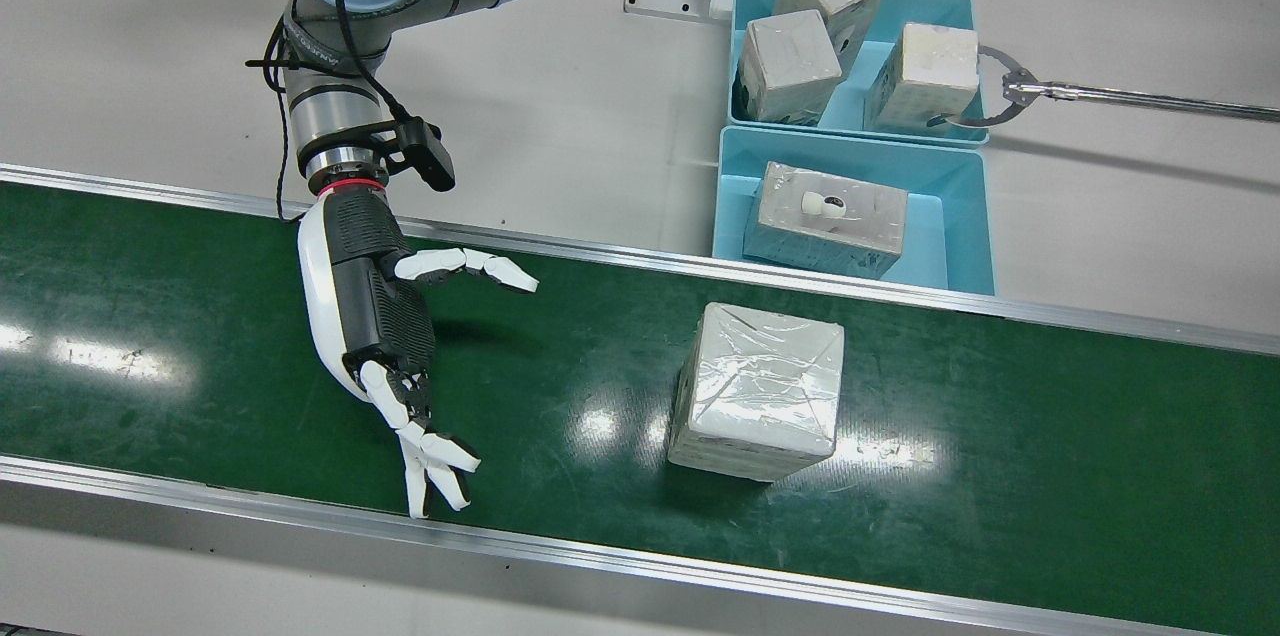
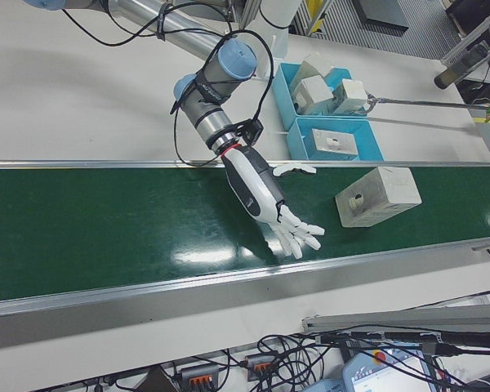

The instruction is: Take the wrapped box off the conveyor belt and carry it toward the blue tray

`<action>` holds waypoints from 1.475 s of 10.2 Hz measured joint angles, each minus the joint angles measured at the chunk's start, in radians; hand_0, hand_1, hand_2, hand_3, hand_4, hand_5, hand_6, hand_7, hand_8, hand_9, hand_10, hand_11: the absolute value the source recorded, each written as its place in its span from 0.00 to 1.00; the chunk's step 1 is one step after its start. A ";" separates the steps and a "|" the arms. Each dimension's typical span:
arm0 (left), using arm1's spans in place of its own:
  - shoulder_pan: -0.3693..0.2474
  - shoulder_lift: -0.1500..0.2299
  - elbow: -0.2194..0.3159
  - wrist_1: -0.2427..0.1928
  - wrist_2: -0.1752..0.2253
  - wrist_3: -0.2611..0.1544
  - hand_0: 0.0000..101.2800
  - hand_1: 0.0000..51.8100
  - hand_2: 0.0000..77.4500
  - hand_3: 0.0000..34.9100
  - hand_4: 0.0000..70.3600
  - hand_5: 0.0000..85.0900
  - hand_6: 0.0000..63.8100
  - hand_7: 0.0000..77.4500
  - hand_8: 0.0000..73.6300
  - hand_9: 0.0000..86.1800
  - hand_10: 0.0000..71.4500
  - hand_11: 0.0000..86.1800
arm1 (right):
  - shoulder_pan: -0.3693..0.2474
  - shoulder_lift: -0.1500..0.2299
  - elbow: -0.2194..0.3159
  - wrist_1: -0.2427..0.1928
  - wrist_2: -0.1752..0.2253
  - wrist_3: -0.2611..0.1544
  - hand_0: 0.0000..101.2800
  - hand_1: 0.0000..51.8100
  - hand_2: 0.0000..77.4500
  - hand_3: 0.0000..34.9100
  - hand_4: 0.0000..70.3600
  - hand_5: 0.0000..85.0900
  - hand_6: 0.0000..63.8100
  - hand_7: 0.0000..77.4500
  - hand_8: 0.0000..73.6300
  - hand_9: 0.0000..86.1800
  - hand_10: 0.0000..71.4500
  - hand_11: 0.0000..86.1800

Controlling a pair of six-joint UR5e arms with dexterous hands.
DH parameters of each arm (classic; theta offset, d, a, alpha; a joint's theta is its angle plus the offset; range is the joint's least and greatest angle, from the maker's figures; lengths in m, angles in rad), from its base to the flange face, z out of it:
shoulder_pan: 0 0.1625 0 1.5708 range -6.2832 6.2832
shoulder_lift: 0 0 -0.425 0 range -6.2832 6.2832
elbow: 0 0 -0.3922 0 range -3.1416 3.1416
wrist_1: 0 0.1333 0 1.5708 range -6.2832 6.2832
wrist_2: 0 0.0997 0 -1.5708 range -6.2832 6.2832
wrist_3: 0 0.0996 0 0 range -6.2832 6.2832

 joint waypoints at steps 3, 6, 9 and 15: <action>0.000 0.000 0.000 0.000 0.000 0.000 0.00 0.00 0.01 0.00 0.00 0.01 0.01 0.01 0.01 0.01 0.01 0.01 | -0.001 0.000 -0.004 0.000 0.001 -0.002 0.50 0.41 0.25 0.00 0.15 0.21 0.05 0.06 0.01 0.02 0.00 0.01; 0.000 0.000 0.000 0.000 0.000 0.000 0.00 0.00 0.01 0.00 0.00 0.01 0.01 0.01 0.01 0.01 0.00 0.01 | -0.004 0.002 -0.008 0.000 0.001 -0.004 0.50 0.35 0.16 0.00 0.15 0.21 0.05 0.06 0.01 0.02 0.00 0.01; 0.000 0.000 0.000 0.000 0.000 0.000 0.00 0.00 0.01 0.00 0.00 0.01 0.00 0.01 0.01 0.01 0.01 0.01 | -0.005 0.002 -0.009 0.000 0.002 -0.006 0.50 0.35 0.15 0.00 0.15 0.21 0.05 0.06 0.01 0.02 0.00 0.01; 0.000 0.000 0.000 0.000 0.000 0.000 0.00 0.00 0.01 0.00 0.00 0.01 0.01 0.01 0.01 0.01 0.01 0.01 | -0.007 0.001 -0.012 -0.001 0.003 -0.007 0.49 0.35 0.15 0.00 0.15 0.21 0.06 0.06 0.01 0.02 0.00 0.01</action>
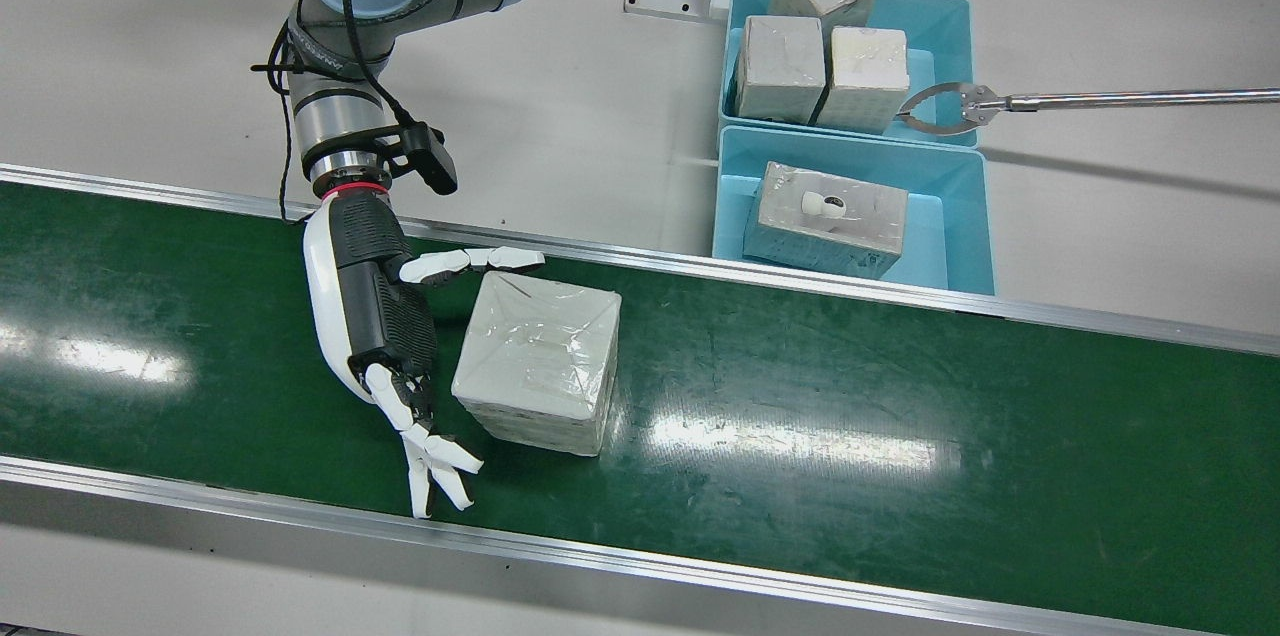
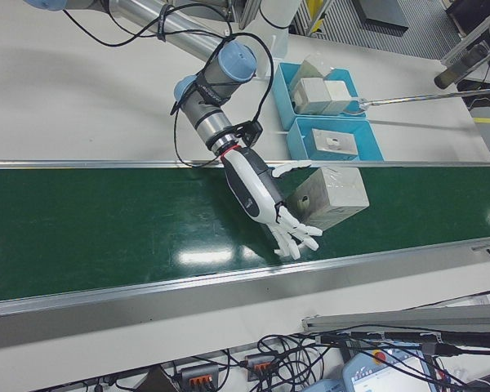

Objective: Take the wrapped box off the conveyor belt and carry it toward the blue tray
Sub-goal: 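Close the right hand fingers around the wrapped white box on the belt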

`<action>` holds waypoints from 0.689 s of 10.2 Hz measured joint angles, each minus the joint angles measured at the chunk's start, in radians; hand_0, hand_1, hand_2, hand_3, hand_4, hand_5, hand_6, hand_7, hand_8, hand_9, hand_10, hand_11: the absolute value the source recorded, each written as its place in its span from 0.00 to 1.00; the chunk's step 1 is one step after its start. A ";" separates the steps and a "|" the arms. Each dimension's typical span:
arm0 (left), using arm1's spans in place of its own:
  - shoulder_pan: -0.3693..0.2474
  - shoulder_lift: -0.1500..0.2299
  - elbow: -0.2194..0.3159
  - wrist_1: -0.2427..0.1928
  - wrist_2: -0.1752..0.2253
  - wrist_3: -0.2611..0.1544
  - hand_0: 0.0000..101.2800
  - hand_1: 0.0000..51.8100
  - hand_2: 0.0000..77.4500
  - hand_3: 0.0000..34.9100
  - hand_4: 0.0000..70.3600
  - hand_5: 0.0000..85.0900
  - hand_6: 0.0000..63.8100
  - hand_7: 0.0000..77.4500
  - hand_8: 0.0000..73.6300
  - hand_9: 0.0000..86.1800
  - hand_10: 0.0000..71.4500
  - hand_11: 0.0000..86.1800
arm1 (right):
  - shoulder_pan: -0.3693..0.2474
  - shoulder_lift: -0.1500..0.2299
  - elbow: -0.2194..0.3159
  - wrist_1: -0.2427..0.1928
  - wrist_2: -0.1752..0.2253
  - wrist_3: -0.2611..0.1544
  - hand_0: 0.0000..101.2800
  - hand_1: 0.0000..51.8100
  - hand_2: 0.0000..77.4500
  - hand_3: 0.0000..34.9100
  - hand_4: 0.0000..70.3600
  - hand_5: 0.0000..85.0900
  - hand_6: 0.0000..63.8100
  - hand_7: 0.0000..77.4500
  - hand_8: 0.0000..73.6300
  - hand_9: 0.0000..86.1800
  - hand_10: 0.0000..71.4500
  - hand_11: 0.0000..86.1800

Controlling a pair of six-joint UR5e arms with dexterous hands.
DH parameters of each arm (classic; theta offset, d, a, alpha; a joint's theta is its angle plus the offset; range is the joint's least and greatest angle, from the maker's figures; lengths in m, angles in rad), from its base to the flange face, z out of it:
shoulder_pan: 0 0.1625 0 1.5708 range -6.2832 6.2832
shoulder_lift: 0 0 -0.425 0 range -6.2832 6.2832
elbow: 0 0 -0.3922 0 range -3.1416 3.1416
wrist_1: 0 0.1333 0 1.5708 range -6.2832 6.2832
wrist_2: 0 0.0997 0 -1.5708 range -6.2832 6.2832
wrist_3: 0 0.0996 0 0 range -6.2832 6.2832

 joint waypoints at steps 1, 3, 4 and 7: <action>0.000 0.000 0.000 0.000 0.000 0.000 0.00 0.00 0.01 0.00 0.00 0.01 0.00 0.01 0.01 0.01 0.01 0.01 | 0.000 0.000 -0.002 -0.001 0.000 -0.001 0.49 0.35 0.15 0.00 0.15 0.21 0.06 0.06 0.01 0.02 0.00 0.01; 0.000 0.000 0.000 0.000 0.000 0.000 0.00 0.00 0.01 0.00 0.00 0.01 0.01 0.01 0.01 0.01 0.01 0.01 | -0.001 0.001 -0.006 -0.002 0.000 -0.001 0.49 0.37 0.22 0.00 0.17 0.24 0.08 0.08 0.01 0.02 0.00 0.01; 0.000 0.000 0.000 0.000 0.000 0.000 0.00 0.00 0.01 0.00 0.00 0.01 0.01 0.01 0.01 0.01 0.01 0.01 | -0.002 0.001 -0.007 -0.004 0.000 -0.002 0.49 0.40 0.29 0.00 0.17 0.27 0.07 0.09 0.01 0.02 0.00 0.01; 0.000 0.000 0.000 0.000 0.000 0.000 0.00 0.00 0.01 0.00 0.00 0.01 0.01 0.01 0.01 0.01 0.01 0.01 | -0.002 0.009 -0.011 -0.019 0.005 -0.001 0.51 0.40 0.38 0.01 0.19 0.35 0.11 0.14 0.04 0.06 0.00 0.01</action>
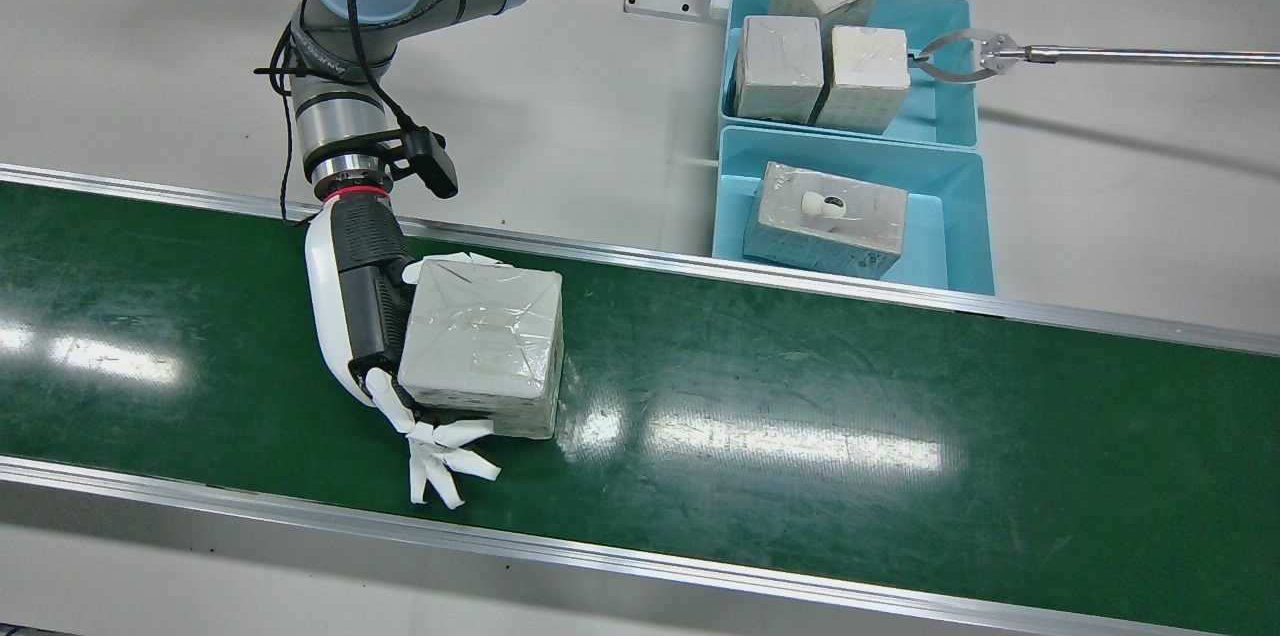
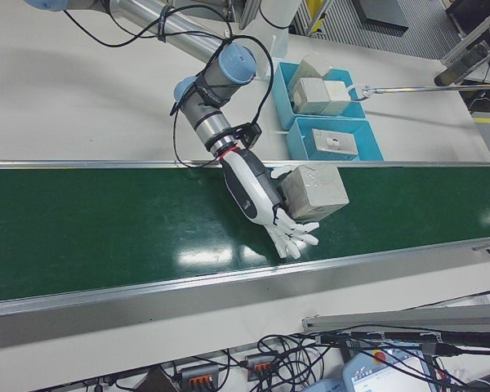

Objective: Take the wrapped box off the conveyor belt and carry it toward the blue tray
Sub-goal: 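Close the right hand fingers around the wrapped white box on the belt, then lift the box off the belt and swing it toward the blue tray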

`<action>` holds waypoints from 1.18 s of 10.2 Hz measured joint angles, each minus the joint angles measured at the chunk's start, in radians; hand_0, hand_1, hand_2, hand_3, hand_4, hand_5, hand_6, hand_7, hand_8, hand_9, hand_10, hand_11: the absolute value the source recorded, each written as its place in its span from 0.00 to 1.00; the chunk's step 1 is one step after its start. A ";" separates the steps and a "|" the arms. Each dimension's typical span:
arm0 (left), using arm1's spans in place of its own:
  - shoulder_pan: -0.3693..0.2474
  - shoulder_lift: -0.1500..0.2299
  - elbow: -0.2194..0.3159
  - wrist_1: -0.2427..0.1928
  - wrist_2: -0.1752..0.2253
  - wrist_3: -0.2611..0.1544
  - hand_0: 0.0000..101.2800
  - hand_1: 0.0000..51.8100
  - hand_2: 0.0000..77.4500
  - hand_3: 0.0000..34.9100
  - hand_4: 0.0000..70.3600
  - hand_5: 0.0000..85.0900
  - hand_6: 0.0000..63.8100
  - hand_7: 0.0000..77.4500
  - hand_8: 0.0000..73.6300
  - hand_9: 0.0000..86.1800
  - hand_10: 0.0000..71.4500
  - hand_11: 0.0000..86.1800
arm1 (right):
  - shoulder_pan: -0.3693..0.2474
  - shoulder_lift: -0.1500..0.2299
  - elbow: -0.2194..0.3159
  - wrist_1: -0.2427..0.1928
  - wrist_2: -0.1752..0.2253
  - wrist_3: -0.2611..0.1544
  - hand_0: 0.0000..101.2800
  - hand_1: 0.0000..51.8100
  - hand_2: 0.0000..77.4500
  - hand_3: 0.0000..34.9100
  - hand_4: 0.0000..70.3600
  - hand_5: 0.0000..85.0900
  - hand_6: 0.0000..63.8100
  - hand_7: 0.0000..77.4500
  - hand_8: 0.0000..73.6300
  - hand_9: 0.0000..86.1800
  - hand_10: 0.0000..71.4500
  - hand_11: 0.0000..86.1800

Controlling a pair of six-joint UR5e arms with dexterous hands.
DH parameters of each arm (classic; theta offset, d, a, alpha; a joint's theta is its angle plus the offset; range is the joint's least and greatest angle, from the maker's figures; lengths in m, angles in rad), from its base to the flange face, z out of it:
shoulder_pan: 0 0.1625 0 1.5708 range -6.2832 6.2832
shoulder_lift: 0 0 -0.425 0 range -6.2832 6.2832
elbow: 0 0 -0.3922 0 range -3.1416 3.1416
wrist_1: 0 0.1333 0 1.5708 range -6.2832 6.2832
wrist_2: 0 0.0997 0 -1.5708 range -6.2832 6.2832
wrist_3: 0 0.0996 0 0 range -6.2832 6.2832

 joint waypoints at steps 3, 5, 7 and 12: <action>0.000 0.000 0.000 0.000 0.000 0.000 0.00 0.00 0.01 0.00 0.00 0.01 0.00 0.01 0.01 0.01 0.01 0.01 | 0.006 0.071 0.023 -0.144 -0.006 0.004 0.50 0.38 0.42 0.00 0.22 0.51 0.31 0.34 0.24 0.25 0.02 0.01; 0.000 0.000 0.000 0.000 0.000 0.000 0.00 0.00 0.01 0.00 0.00 0.01 0.01 0.01 0.01 0.01 0.01 0.01 | 0.006 0.103 0.064 -0.188 -0.009 0.003 0.49 0.36 0.42 0.00 0.22 0.53 0.41 0.37 0.43 0.38 0.01 0.25; 0.000 0.000 0.000 0.000 0.000 0.000 0.00 0.00 0.01 0.00 0.00 0.01 0.01 0.01 0.01 0.01 0.01 0.01 | 0.004 0.135 0.098 -0.199 -0.012 0.001 0.44 0.16 0.49 0.00 0.22 0.54 0.47 0.38 0.56 0.40 0.14 0.47; 0.000 0.000 0.000 0.000 0.000 0.000 0.00 0.00 0.01 0.00 0.00 0.01 0.01 0.01 0.01 0.01 0.01 0.01 | -0.134 0.272 0.108 -0.204 -0.011 -0.047 0.45 0.07 0.51 0.00 0.21 0.62 0.72 0.36 0.76 0.47 0.92 0.81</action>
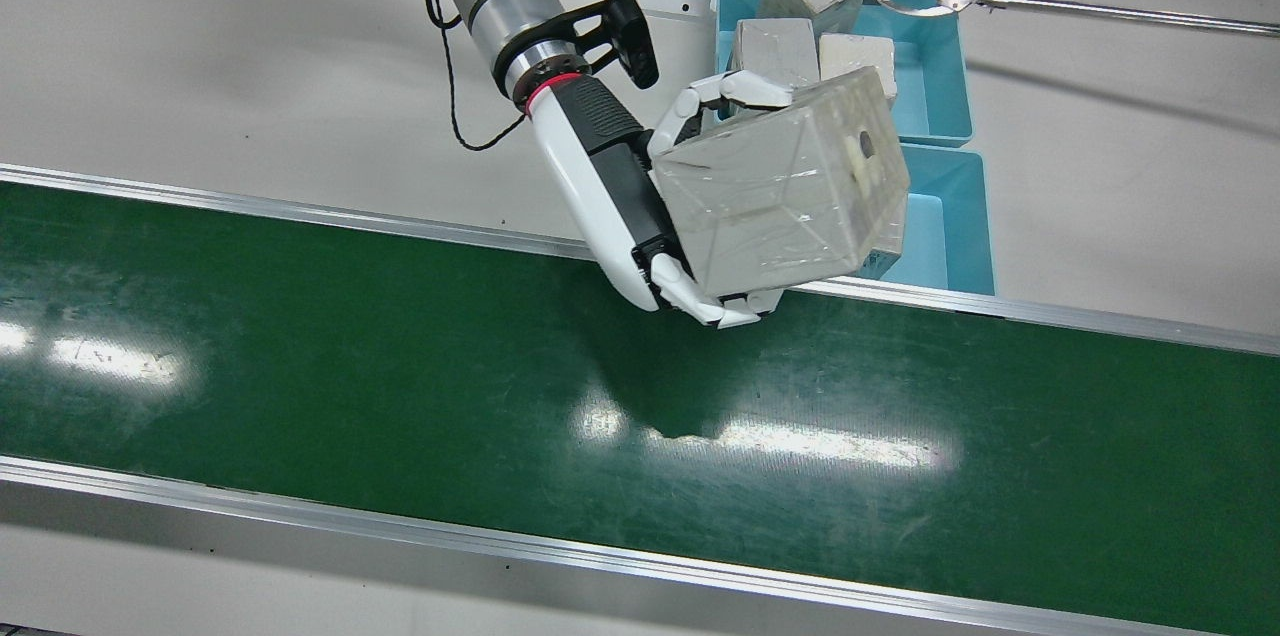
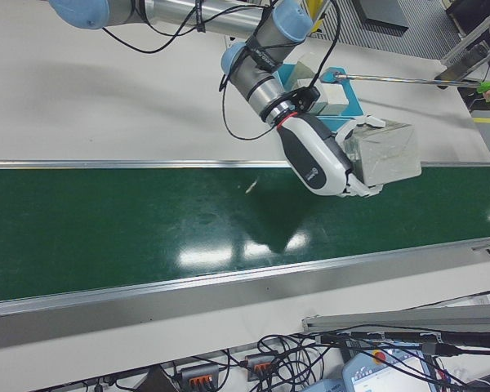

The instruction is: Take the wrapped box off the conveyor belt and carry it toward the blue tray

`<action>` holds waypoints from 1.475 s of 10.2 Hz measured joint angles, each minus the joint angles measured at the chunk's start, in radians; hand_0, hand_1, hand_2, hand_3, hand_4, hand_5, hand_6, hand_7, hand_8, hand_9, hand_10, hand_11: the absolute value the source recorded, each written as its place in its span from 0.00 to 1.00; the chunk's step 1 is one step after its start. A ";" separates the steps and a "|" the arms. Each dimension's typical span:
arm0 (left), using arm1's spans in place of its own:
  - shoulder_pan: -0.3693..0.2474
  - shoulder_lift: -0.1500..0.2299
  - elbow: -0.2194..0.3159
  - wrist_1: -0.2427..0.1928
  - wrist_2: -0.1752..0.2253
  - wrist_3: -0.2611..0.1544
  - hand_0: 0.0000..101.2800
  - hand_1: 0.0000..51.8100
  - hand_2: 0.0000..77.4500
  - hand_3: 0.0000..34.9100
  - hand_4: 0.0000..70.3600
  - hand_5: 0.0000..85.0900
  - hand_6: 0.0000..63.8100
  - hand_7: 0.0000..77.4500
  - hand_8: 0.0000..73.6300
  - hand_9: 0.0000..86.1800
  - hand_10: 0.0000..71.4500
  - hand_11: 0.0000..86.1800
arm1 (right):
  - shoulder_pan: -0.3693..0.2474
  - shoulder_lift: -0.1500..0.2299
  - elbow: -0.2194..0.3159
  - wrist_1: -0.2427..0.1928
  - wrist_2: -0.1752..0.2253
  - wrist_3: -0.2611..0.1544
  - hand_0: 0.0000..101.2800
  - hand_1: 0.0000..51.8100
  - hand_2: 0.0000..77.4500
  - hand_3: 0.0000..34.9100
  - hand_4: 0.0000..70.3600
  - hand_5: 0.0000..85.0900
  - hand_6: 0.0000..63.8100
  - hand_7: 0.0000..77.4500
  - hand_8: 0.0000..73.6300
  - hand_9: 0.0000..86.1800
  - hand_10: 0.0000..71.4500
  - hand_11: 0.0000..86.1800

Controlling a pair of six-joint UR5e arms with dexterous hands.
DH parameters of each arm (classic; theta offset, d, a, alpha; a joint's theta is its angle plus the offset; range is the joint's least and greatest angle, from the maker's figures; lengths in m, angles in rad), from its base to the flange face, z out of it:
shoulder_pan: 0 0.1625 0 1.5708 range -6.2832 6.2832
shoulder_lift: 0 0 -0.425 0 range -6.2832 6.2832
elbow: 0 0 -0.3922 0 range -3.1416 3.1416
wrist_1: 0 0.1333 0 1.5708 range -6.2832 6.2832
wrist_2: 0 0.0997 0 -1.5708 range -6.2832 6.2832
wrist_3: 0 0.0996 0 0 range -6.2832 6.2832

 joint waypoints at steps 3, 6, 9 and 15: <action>0.000 0.000 0.000 0.000 0.000 0.000 0.00 0.00 0.01 0.00 0.00 0.01 0.01 0.01 0.01 0.01 0.01 0.01 | -0.107 0.052 -0.050 0.007 0.003 -0.018 0.45 0.07 0.51 0.00 0.22 0.63 0.73 0.36 0.76 0.47 0.97 0.81; 0.000 0.000 0.000 0.000 0.000 0.000 0.00 0.00 0.01 0.00 0.00 0.01 0.01 0.01 0.01 0.01 0.01 0.01 | -0.177 0.085 -0.081 0.012 -0.004 -0.019 0.46 0.04 0.51 0.00 0.22 0.63 0.73 0.36 0.79 0.46 0.87 0.81; 0.000 0.000 0.000 0.000 0.000 0.000 0.00 0.00 0.01 0.00 0.00 0.01 0.01 0.01 0.01 0.01 0.01 0.01 | -0.210 0.092 -0.079 0.026 -0.008 -0.008 0.47 0.04 0.51 0.00 0.22 0.63 0.74 0.34 0.65 0.55 0.48 0.75; 0.000 0.000 0.000 0.000 0.000 0.000 0.00 0.00 0.01 0.00 0.00 0.01 0.01 0.01 0.01 0.01 0.01 0.01 | -0.219 0.109 -0.057 0.064 -0.048 0.020 0.49 0.61 0.00 0.00 0.20 0.51 0.16 0.05 0.00 0.06 0.00 0.02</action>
